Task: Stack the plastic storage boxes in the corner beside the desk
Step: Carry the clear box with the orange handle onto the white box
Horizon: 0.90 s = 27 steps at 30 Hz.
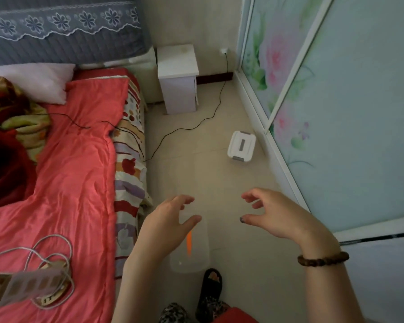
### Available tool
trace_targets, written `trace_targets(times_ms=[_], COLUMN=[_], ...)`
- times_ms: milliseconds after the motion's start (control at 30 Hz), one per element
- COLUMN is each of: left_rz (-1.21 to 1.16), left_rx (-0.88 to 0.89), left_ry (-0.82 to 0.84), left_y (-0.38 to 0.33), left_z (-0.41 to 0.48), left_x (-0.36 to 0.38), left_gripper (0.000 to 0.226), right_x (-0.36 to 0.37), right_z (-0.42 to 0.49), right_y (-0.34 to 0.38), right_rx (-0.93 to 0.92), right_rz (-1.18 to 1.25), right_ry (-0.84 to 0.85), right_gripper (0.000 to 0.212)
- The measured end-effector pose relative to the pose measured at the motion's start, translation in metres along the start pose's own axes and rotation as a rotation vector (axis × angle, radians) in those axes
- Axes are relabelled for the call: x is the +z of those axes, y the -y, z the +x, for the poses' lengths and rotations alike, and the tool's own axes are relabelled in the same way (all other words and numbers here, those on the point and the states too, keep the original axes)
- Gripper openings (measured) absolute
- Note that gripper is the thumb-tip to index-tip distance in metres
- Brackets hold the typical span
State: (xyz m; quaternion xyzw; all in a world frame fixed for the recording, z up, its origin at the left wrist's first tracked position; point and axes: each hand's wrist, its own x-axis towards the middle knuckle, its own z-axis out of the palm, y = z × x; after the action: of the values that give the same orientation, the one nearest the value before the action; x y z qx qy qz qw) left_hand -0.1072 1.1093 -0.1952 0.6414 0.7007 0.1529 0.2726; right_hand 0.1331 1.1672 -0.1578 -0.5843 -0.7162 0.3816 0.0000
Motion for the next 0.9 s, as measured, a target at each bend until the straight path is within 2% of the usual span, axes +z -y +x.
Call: trace_targets(times_ms=[200, 533, 700, 900], left_rz=[-0.023, -0.12, -0.197, -0.262], left_rx=[-0.017, -0.112, -0.176, -0.344], left_ry=[0.035, 0.1, 0.084, 0.049], left_y=[0.011, 0.063, 0.096, 0.15], left_z=[0.032, 0.058, 0.061, 0.068], left_x=[0.005, 0.026, 0.042, 0.085], left_gripper=[0.045, 0.042, 0.038, 0.038], right_x=[-0.005, 0.032, 0.066, 0.136], right_z=[0.026, 0.068, 0.105, 0.154], right_y=[-0.015, -0.023, -0.023, -0.033], right_rx=[0.052, 0.084, 0.078, 0.033], right_rz=[0.037, 0.044, 0.092, 0.149], right_ry=[-0.023, 0.048, 0.054, 0.02], right_gripper=[0.053, 0.052, 0.046, 0.044])
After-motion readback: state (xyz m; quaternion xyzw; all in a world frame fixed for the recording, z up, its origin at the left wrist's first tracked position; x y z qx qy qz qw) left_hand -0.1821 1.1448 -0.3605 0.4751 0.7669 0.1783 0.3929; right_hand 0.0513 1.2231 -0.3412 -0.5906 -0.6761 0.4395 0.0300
